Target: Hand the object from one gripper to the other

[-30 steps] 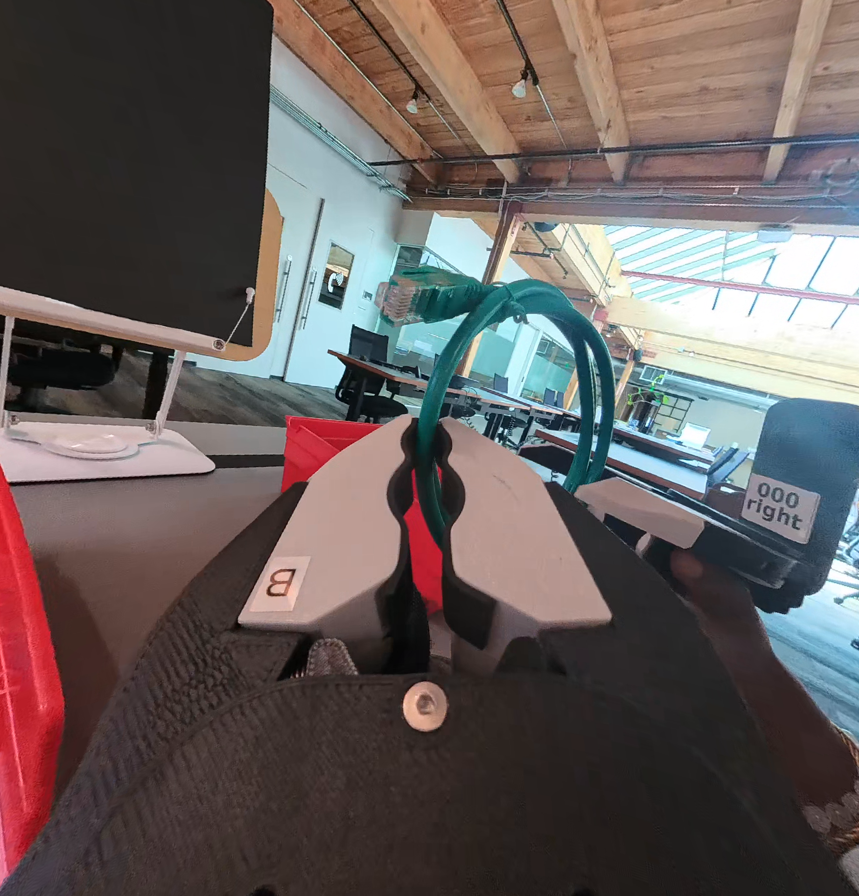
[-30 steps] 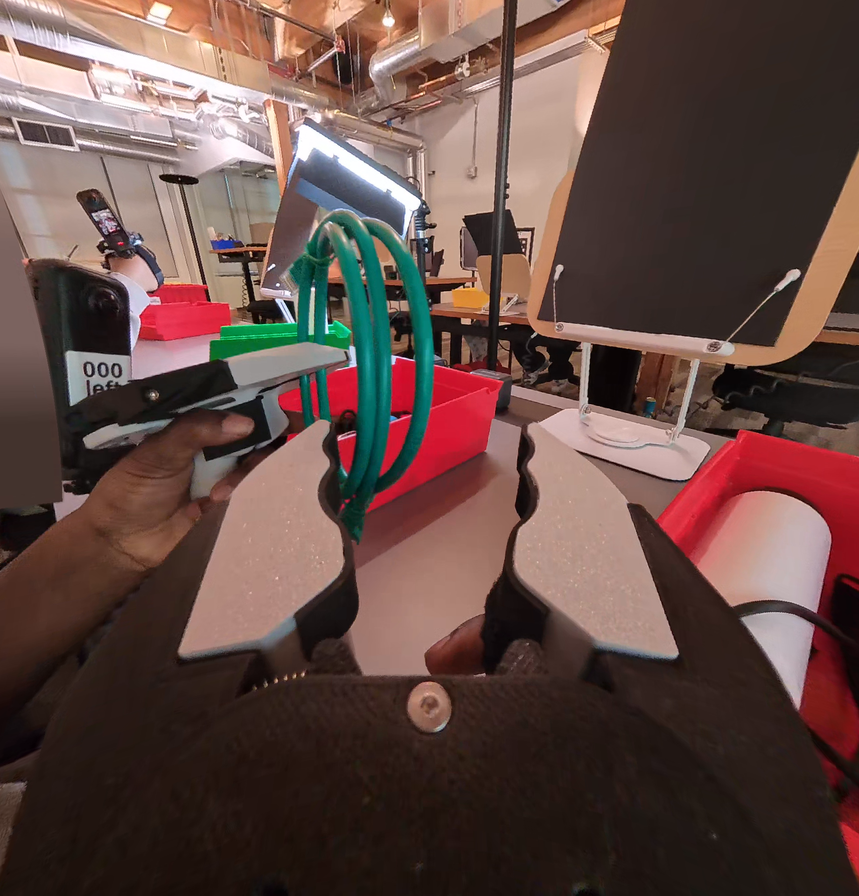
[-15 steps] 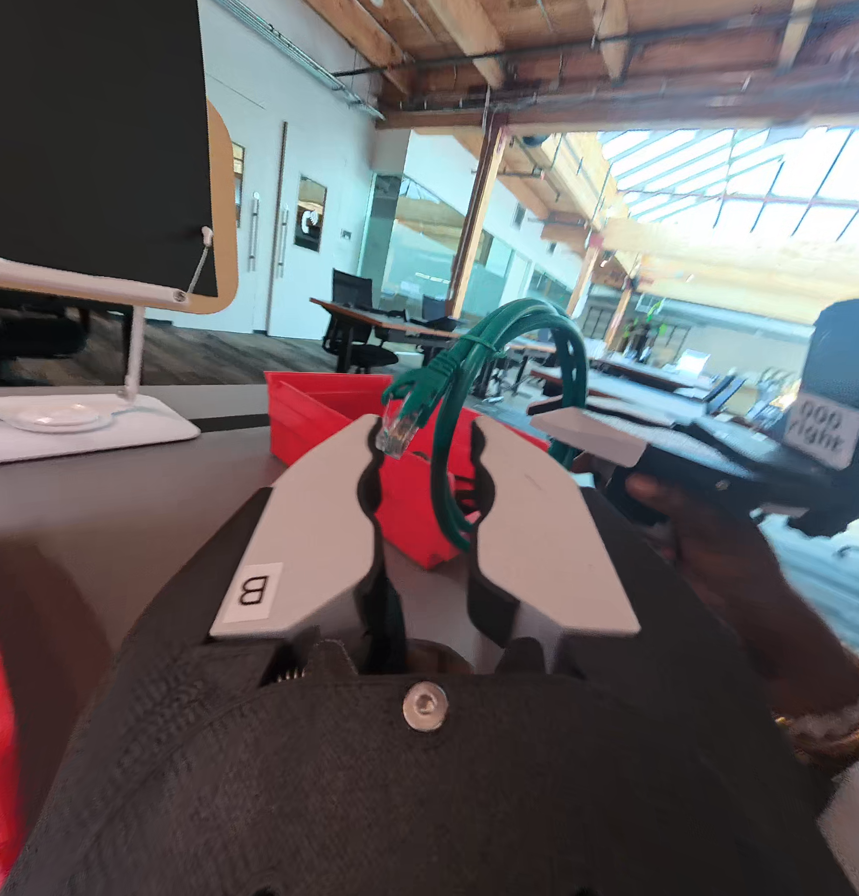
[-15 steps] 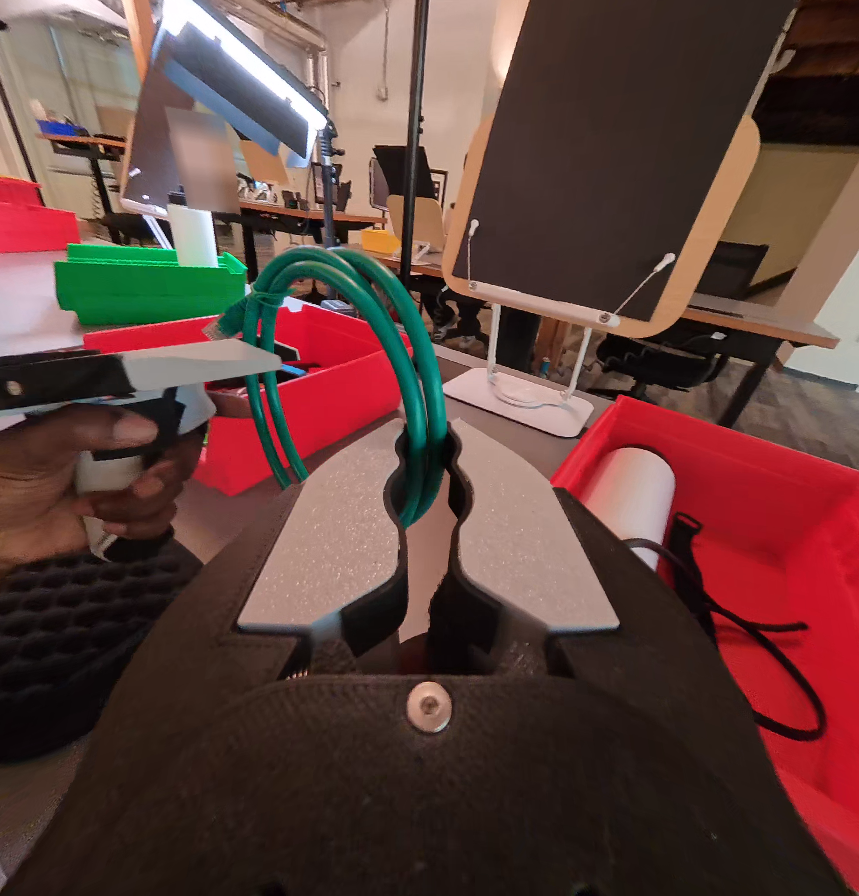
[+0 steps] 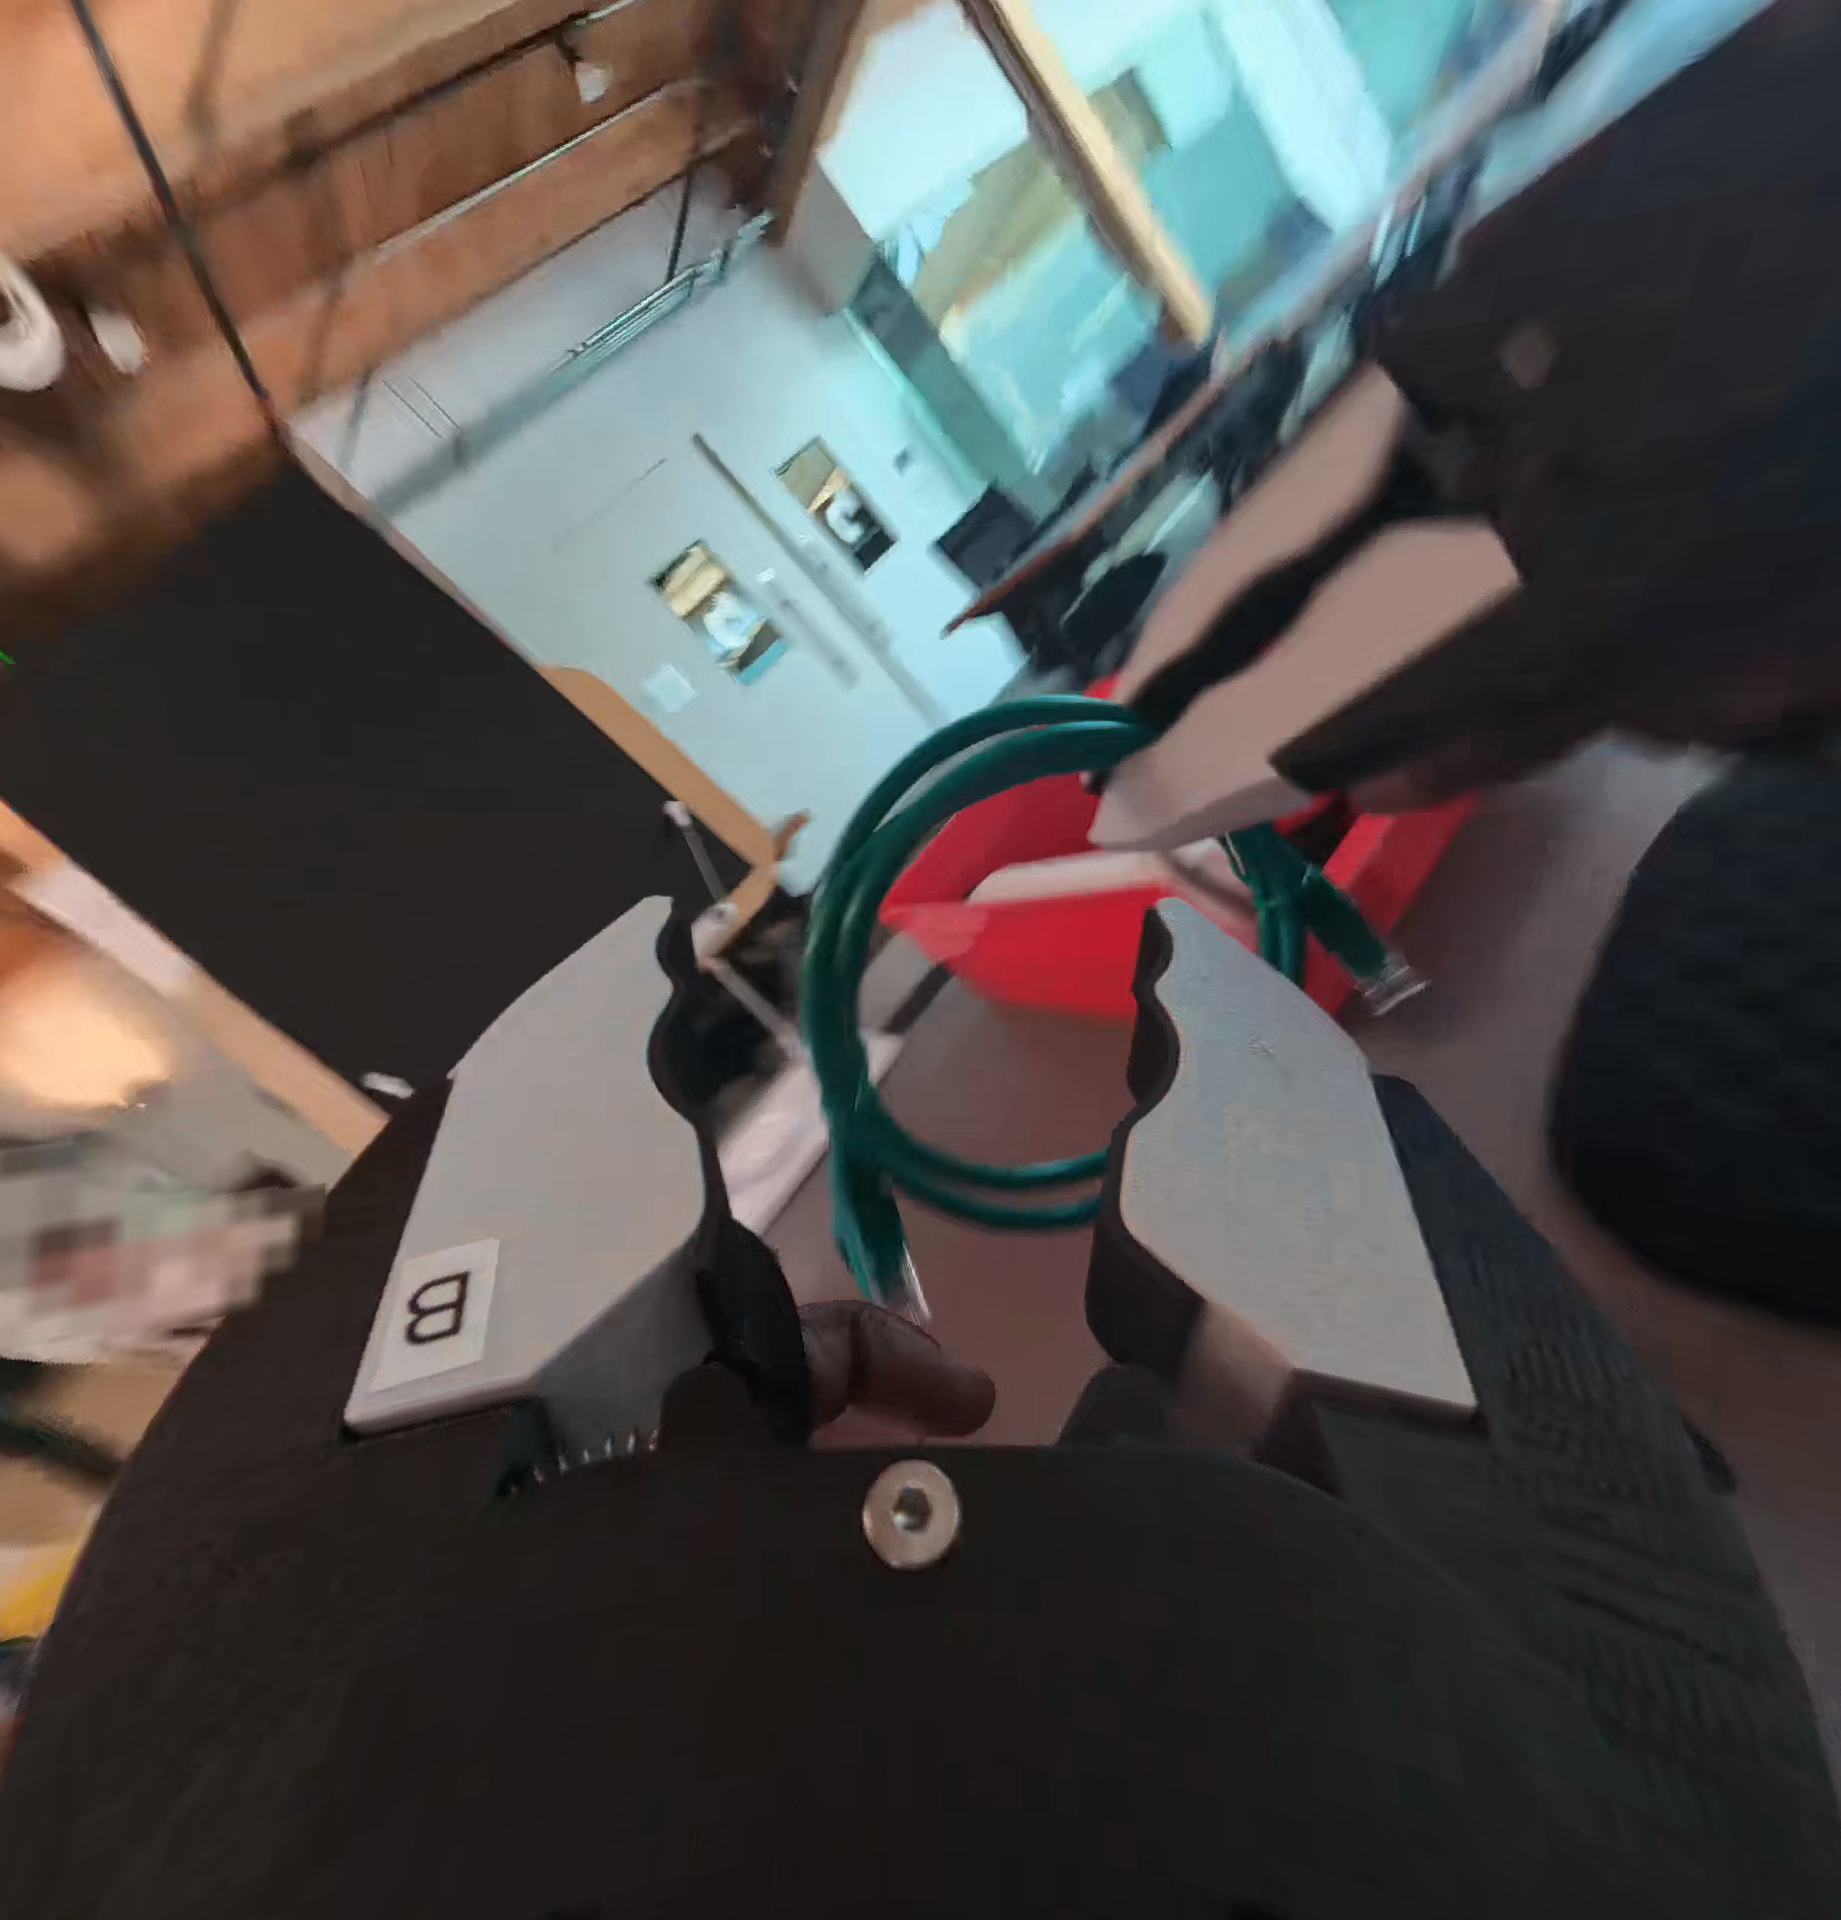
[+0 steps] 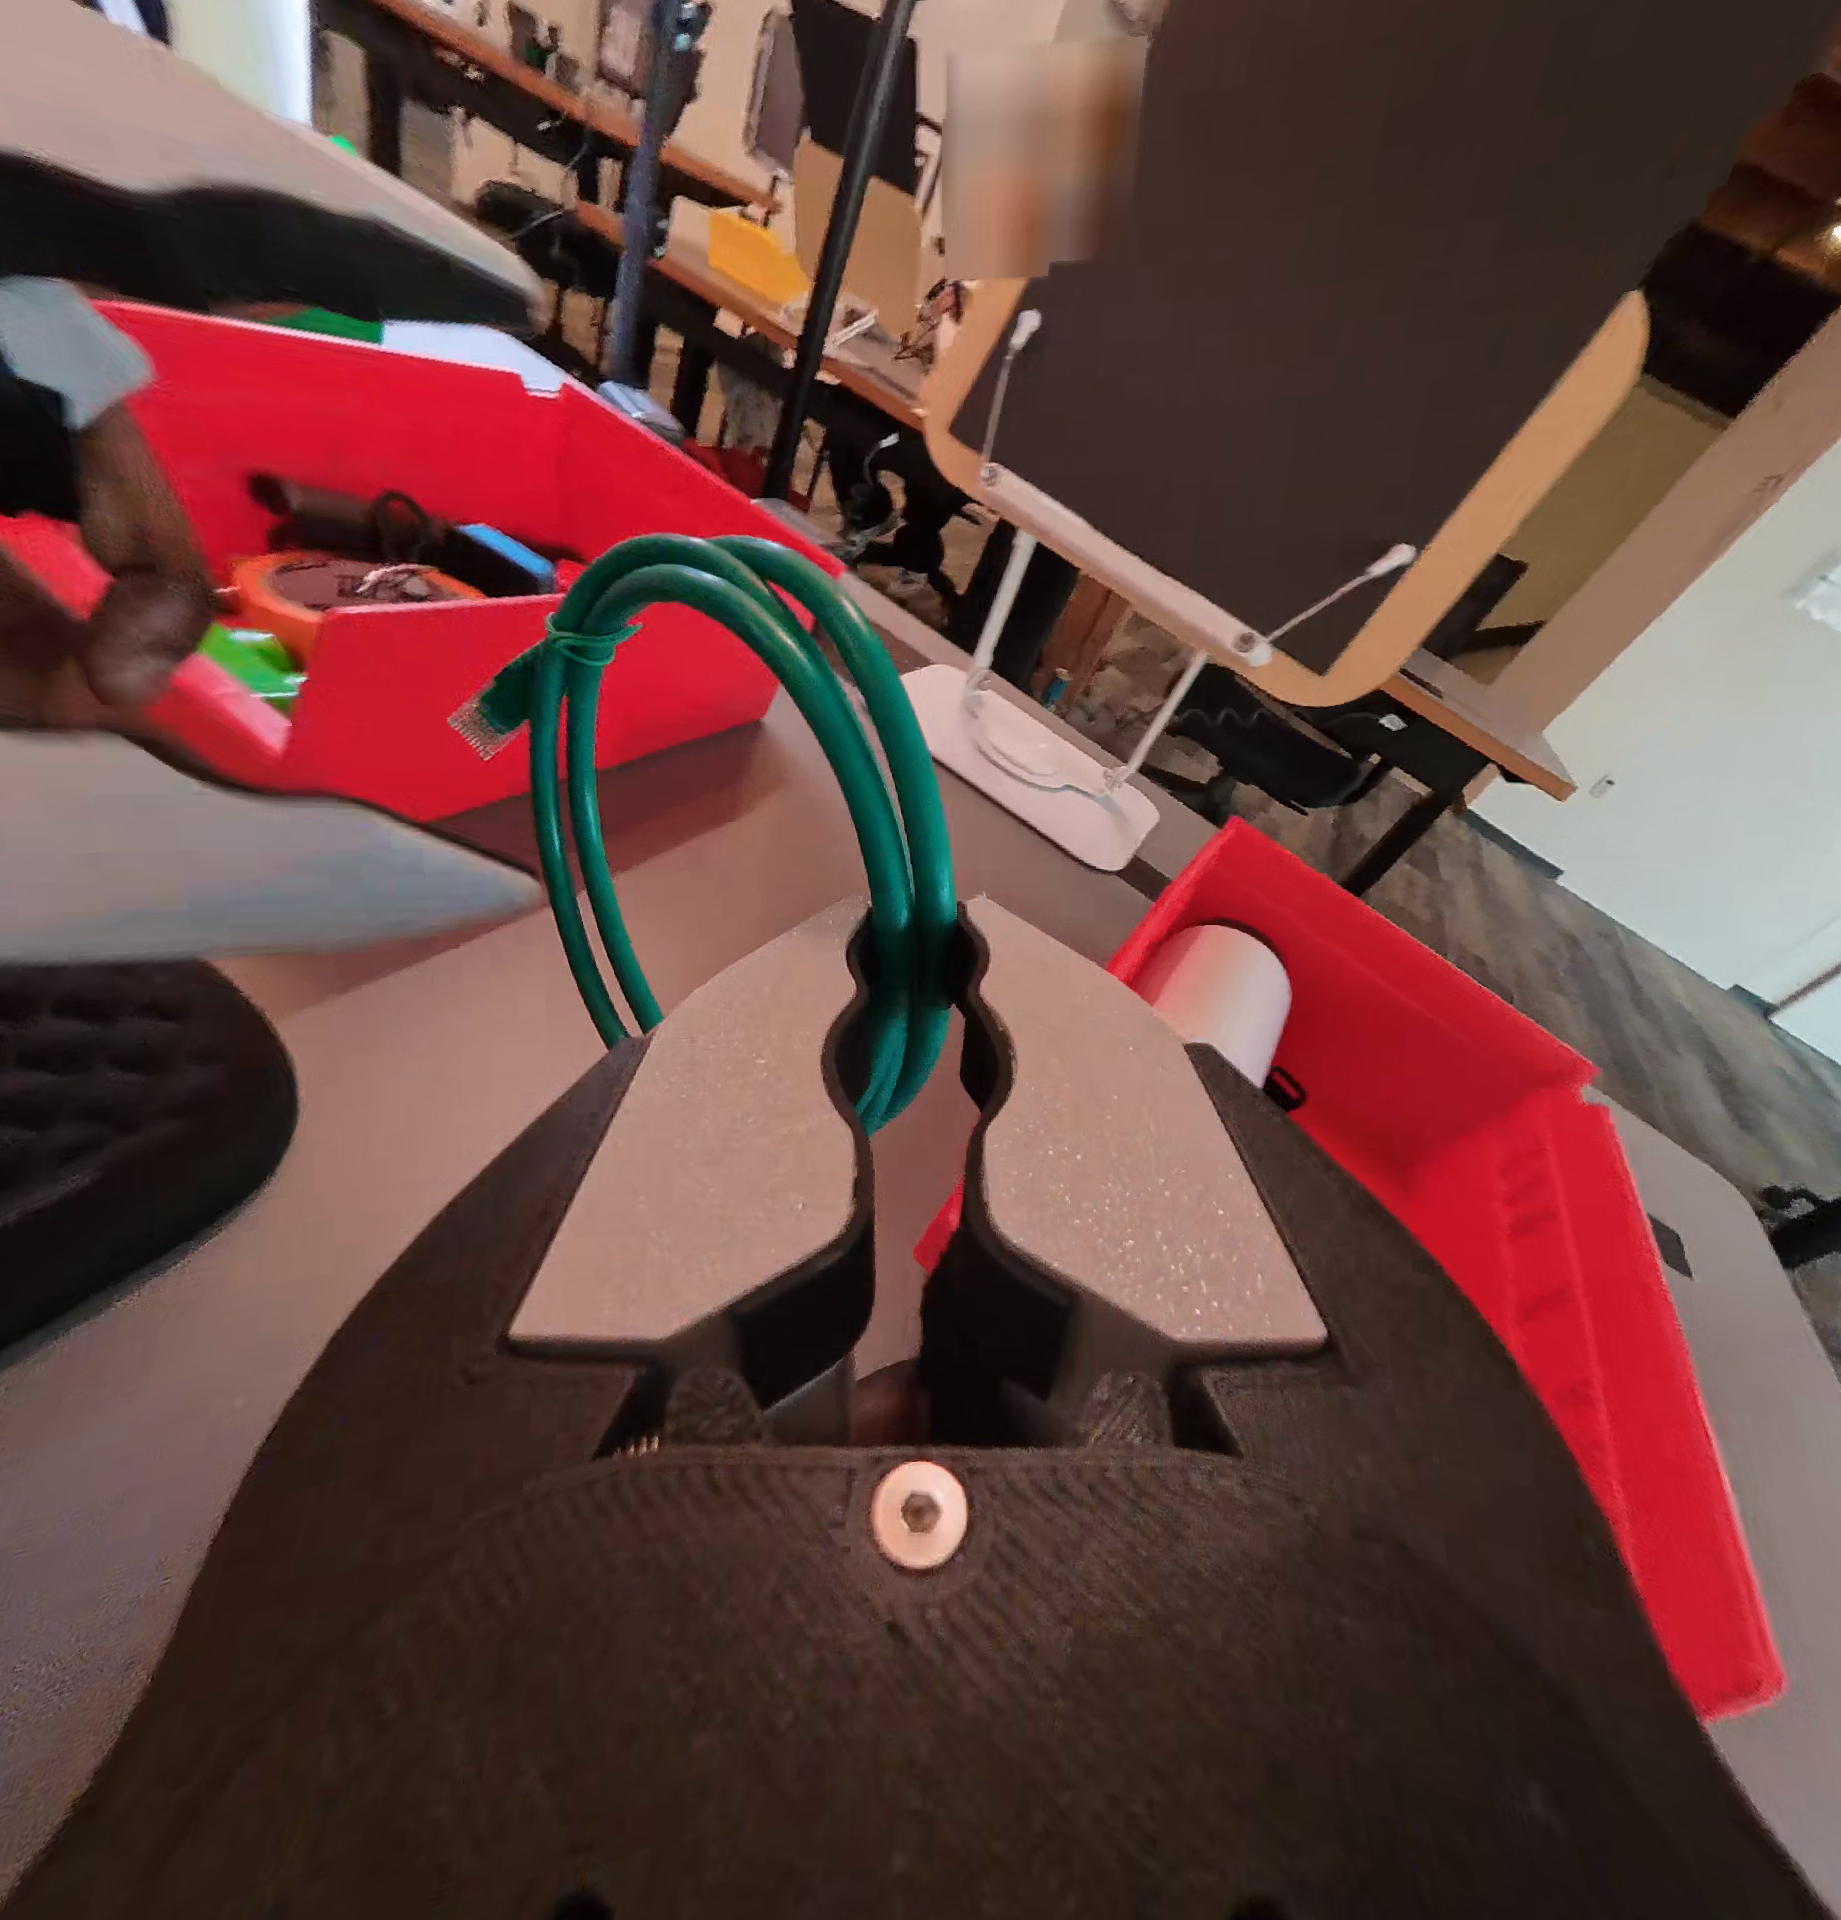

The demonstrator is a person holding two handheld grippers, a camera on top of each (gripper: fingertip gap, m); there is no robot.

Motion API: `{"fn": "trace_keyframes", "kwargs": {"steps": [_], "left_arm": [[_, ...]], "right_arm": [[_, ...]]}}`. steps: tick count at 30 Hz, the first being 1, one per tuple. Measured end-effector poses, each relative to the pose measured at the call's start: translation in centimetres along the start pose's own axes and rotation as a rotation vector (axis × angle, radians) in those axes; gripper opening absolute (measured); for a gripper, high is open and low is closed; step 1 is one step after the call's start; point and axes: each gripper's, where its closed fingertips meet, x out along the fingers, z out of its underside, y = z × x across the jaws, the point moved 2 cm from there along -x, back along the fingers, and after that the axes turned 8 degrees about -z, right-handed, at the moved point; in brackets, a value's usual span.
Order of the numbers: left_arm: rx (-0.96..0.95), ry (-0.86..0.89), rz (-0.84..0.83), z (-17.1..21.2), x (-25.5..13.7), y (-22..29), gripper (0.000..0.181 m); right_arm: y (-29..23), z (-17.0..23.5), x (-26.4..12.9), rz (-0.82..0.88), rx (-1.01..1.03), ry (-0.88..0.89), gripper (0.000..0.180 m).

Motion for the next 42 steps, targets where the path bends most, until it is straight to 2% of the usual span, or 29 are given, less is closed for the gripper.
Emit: {"fn": "trace_keyframes", "kwargs": {"steps": [4, 12, 16, 22, 27, 30, 34, 37, 42], "left_arm": [[0.297, -0.092, -0.056, 1.3, 0.6, 1.2, 0.067], [0.388, -0.125, -0.137, 2.2, 0.8, 0.6, 0.026], [0.329, -0.178, -0.094, 3.1, 0.9, 0.8, 0.021], [0.029, -0.172, -0.032, 3.0, 0.9, 0.9, 0.013], [-0.24, -0.185, -0.033, 3.8, 1.0, 0.0, 0.01], [-0.388, -0.193, -0.039, 4.5, 1.2, -0.5, 0.01], [-0.641, -0.195, -0.016, 5.2, 1.4, -0.7, 0.01], [-0.916, -0.171, 0.056, 5.2, 1.6, -0.4, 0.01], [-1.257, -0.117, 0.155, 4.9, 1.9, 0.4, 0.008]], "right_arm": [[-2.1, -0.2, 0.4, -0.098, -0.044, -0.02, 0.012], [-3.8, 0.1, 0.6, -0.159, -0.147, -0.081, 0.012], [-4.0, 0.4, 0.7, -0.17, -0.164, -0.095, 0.013], [-3.1, -1.3, 0.0, -0.129, -0.101, 0.044, 0.021], [-1.5, -2.6, -1.0, -0.067, -0.01, 0.172, 0.052], [-0.5, -2.9, -1.4, -0.037, 0.046, 0.23, 0.063], [0.2, -2.9, -1.5, -0.024, 0.099, 0.266, 0.072], [0.3, -3.0, -1.6, -0.036, 0.14, 0.289, 0.077], [0.2, -3.1, -1.6, -0.07, 0.193, 0.311, 0.077]]}}
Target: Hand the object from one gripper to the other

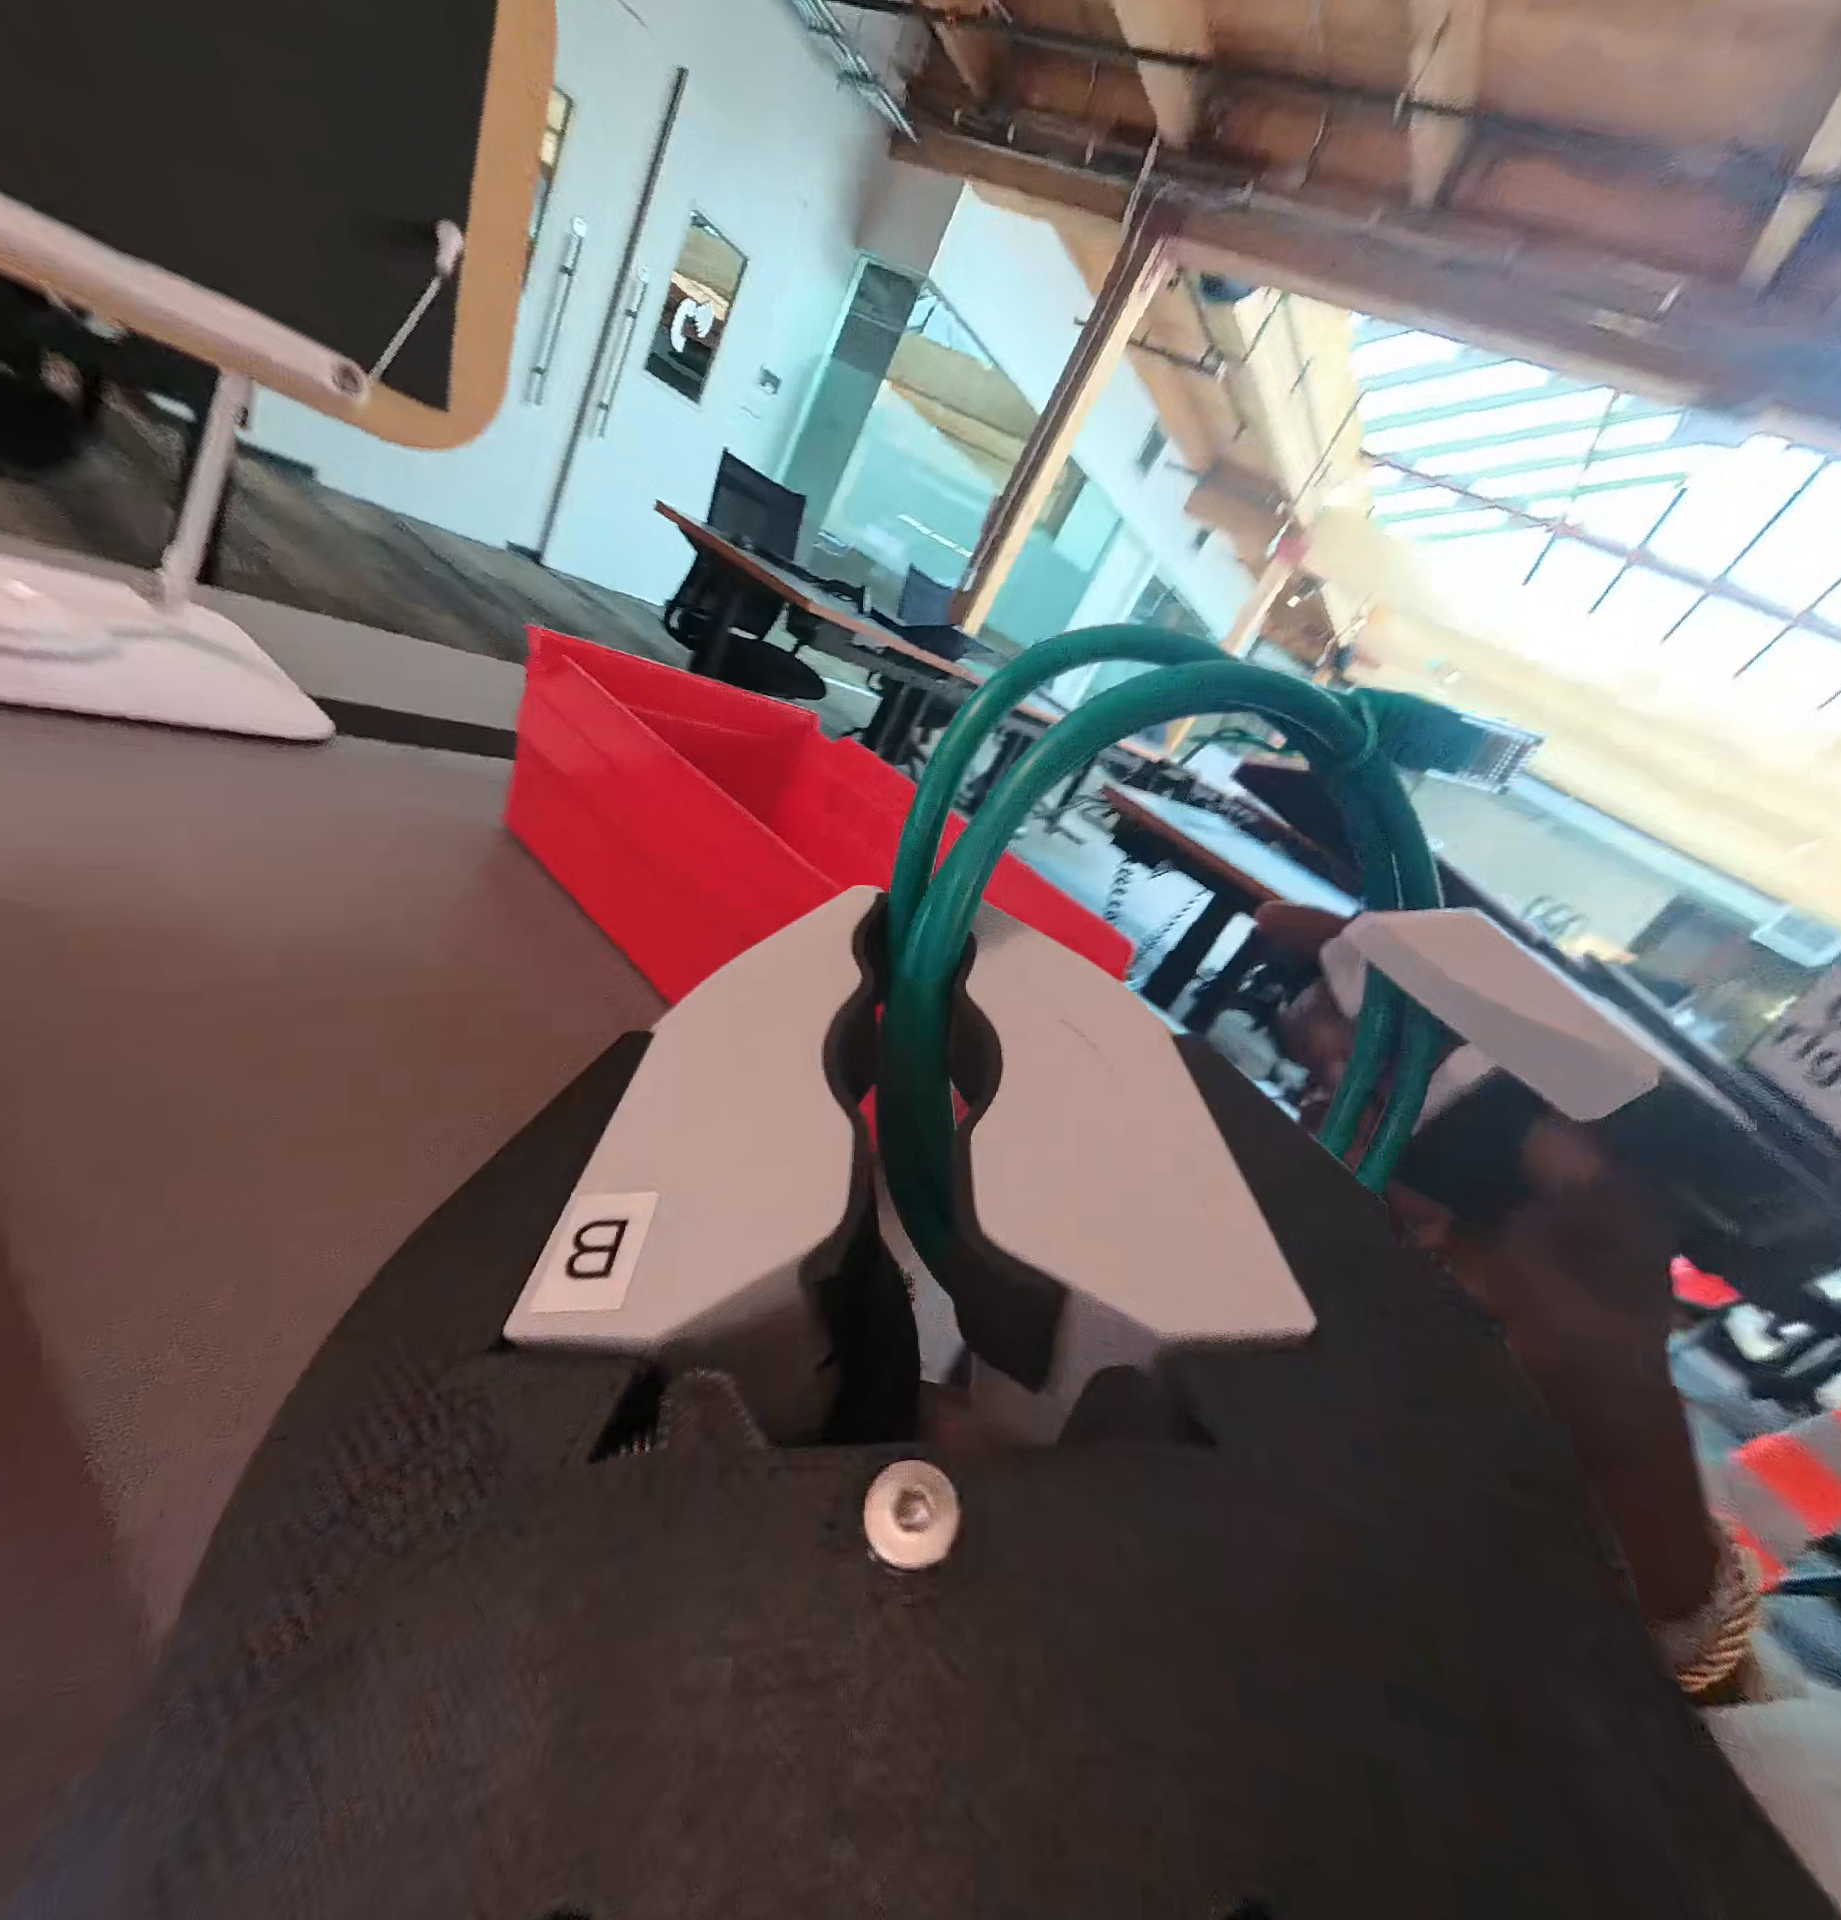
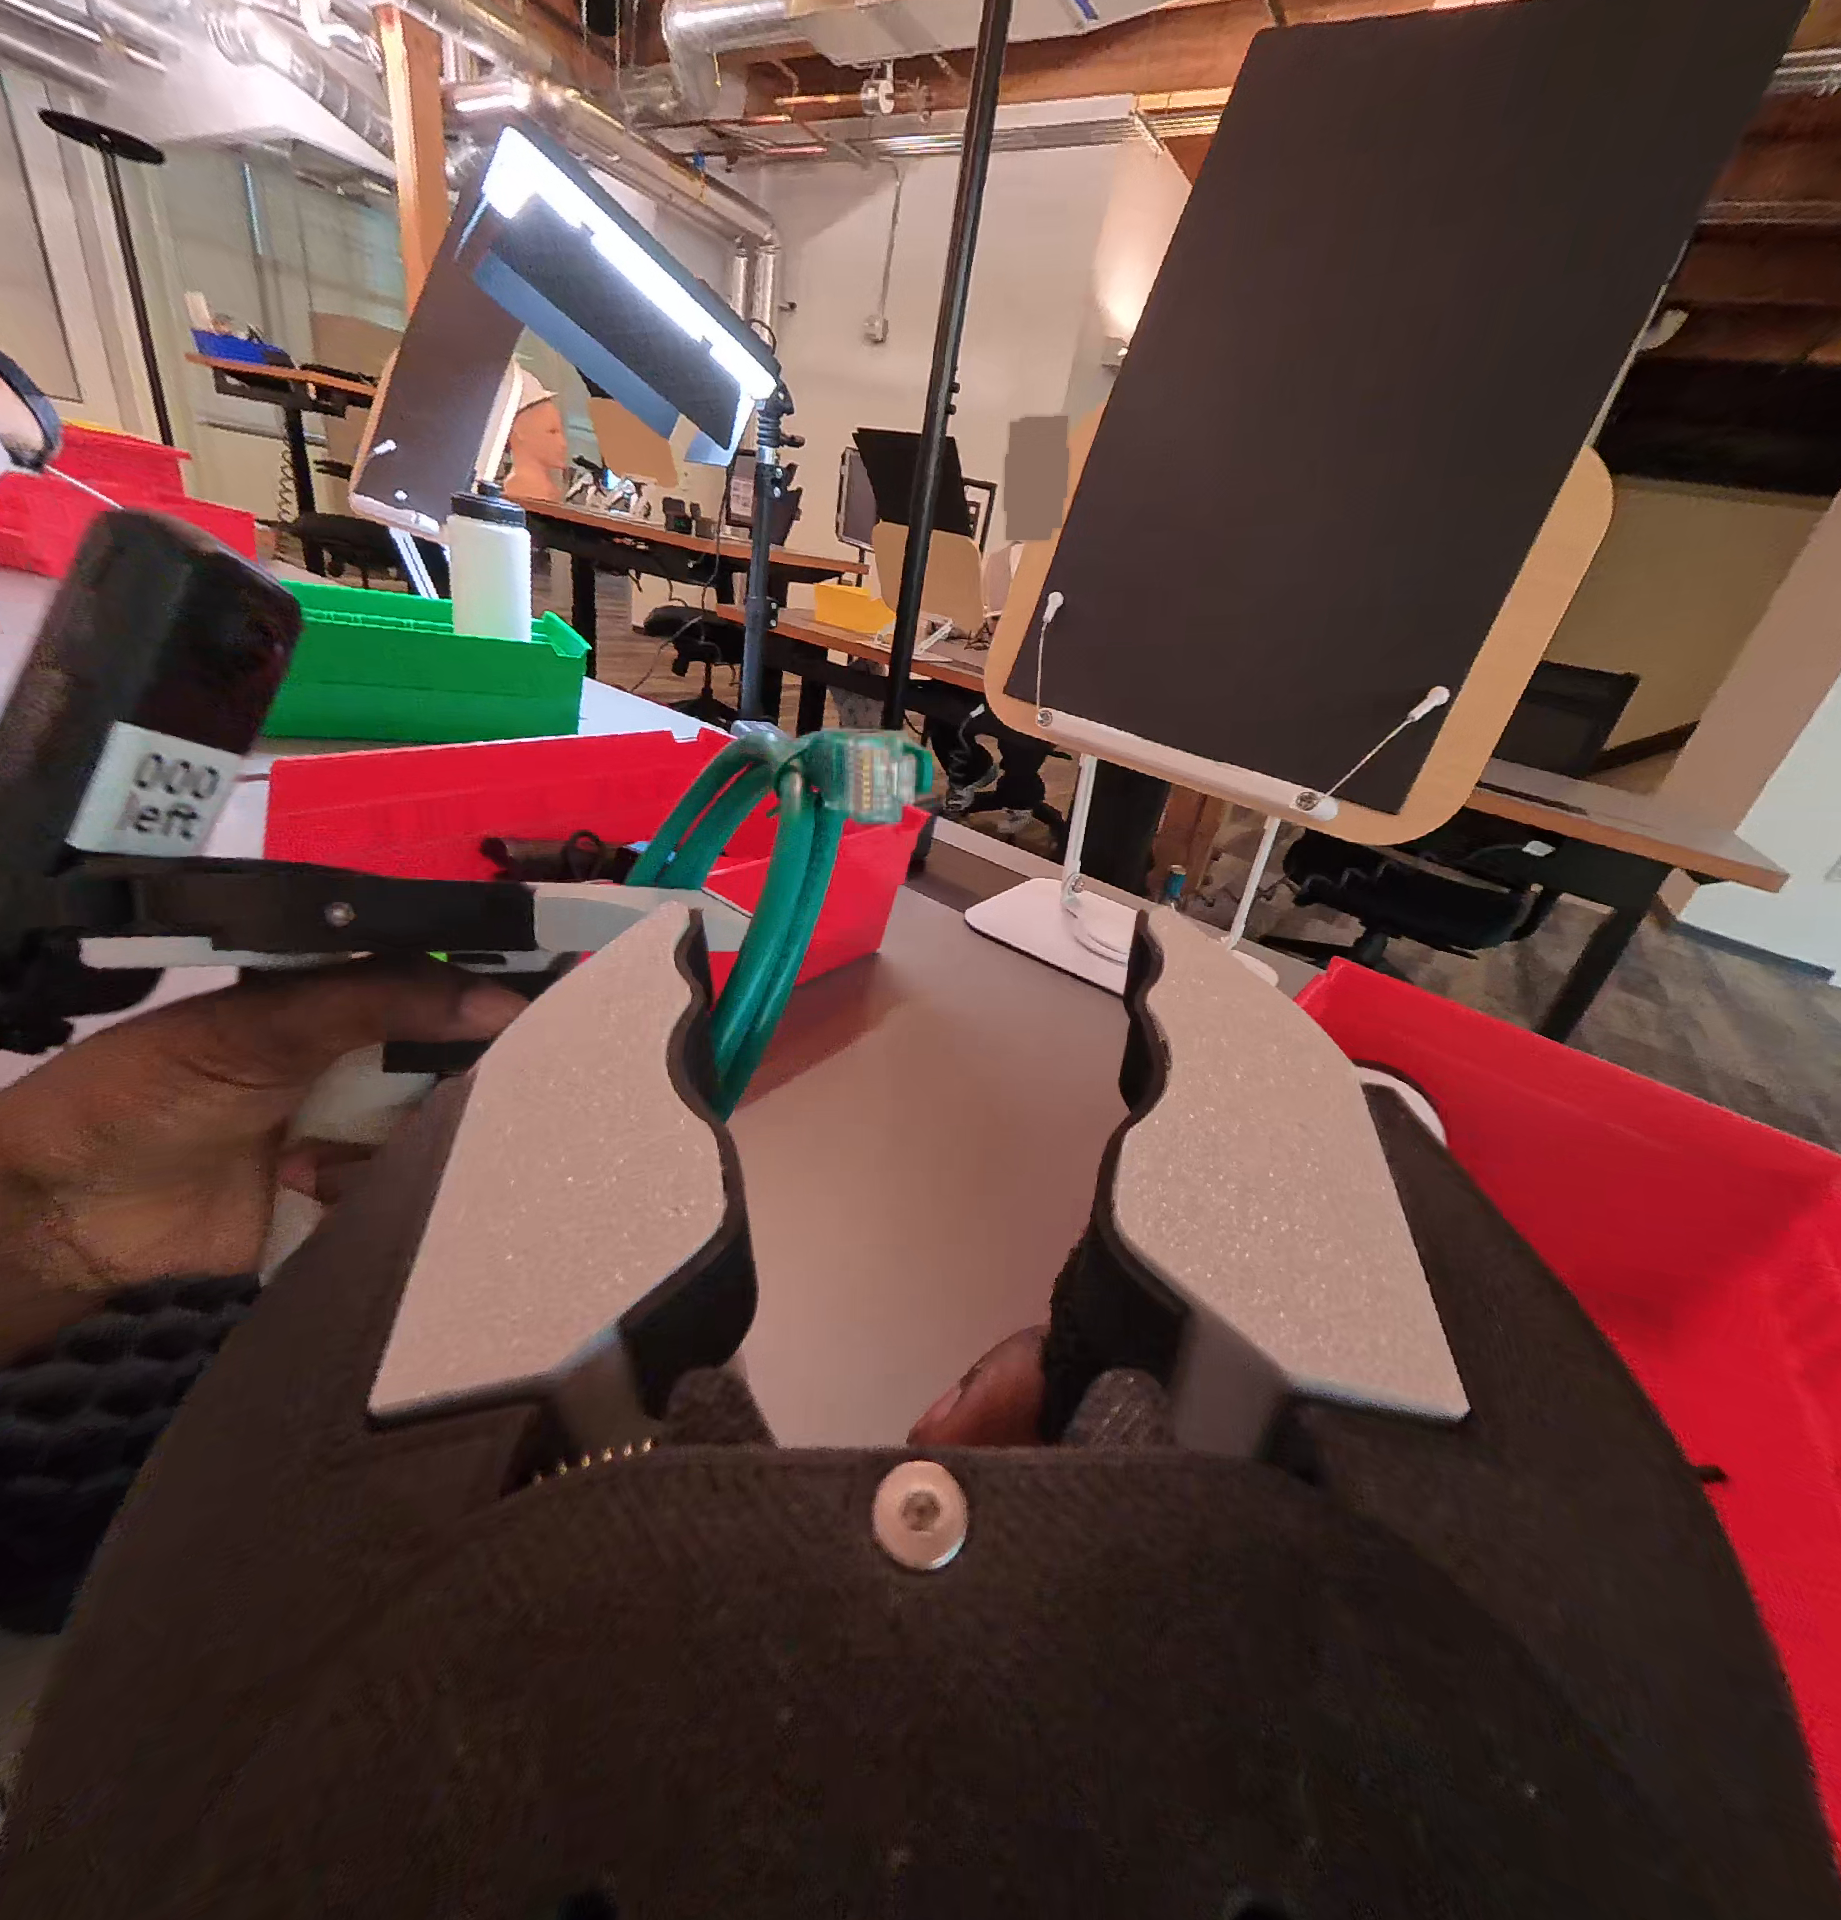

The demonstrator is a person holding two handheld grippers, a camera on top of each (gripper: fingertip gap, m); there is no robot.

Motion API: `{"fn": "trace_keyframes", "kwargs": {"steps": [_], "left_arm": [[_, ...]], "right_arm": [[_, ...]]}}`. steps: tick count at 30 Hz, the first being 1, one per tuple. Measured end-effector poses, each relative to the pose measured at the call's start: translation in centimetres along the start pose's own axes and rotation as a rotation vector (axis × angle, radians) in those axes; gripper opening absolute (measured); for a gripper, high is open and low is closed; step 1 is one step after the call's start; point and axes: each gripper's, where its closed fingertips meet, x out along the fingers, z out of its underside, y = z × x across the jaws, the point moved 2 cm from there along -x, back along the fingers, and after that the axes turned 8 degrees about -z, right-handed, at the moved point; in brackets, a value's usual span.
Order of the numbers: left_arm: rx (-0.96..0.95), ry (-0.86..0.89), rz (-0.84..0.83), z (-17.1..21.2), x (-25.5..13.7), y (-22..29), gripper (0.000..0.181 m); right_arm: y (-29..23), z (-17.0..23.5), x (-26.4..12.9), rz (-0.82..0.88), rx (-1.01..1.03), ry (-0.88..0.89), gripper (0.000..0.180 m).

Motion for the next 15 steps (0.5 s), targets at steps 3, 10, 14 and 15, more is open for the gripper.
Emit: {"fn": "trace_keyframes", "kwargs": {"steps": [3, 10, 14, 15], "left_arm": [[-0.124, 0.012, 0.034, 0.1, 0.2, 0.1, 0.008], [-0.272, 0.084, 0.034, -0.3, 0.5, -0.7, 0.008], [-0.376, 0.155, 0.024, -1.9, 0.1, -1.8, 0.009], [-0.406, 0.178, 0.027, -2.4, 0.0, -2.0, 0.008]], "right_arm": [[-0.1, -0.2, -0.1, -0.005, 0.023, 0.013, 0.077], [-0.4, -0.6, -0.2, -0.023, 0.031, 0.053, 0.078], [-0.4, -1.2, -0.5, -0.027, 0.031, 0.11, 0.078], [-0.4, -1.3, -0.6, -0.026, 0.034, 0.119, 0.076]]}}
